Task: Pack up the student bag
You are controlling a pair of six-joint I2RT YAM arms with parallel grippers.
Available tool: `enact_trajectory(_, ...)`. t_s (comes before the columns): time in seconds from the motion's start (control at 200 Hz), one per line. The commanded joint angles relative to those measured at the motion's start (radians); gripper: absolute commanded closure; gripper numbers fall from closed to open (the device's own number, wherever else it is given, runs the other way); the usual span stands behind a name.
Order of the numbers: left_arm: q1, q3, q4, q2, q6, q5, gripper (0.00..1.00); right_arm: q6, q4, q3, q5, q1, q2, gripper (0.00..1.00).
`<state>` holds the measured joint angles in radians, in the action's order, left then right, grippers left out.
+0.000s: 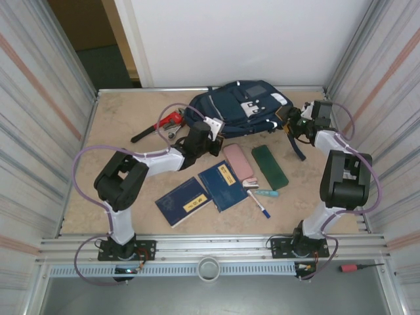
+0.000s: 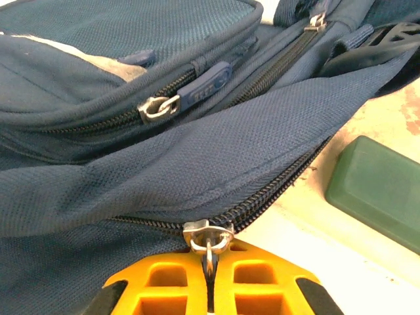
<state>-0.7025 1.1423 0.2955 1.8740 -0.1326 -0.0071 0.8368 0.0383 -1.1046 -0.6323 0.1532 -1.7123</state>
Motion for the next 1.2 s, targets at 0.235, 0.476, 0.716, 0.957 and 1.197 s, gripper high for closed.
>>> enact_trajectory(0.235,-0.049,0.121,-0.083,0.017,-0.082,-0.030,1.00,-0.126,-0.159,0.221,0.266,-0.098,0.353,0.07)
enact_trajectory(0.476,-0.049,0.105,-0.056,0.004,-0.116,0.000,1.00,-0.036,-0.152,0.275,0.426,-0.351,0.437,0.08)
enact_trajectory(0.716,-0.051,0.073,-0.030,-0.020,-0.111,0.022,1.00,0.189,0.081,0.276,0.419,-0.481,0.280,0.17)
enact_trajectory(0.957,-0.051,0.045,-0.008,-0.034,-0.101,0.044,1.00,0.323,0.229,0.259,0.444,-0.495,0.136,0.20)
enact_trajectory(1.197,-0.048,0.015,0.016,-0.048,-0.067,0.069,1.00,0.361,0.316,0.205,0.435,-0.458,0.009,0.52)
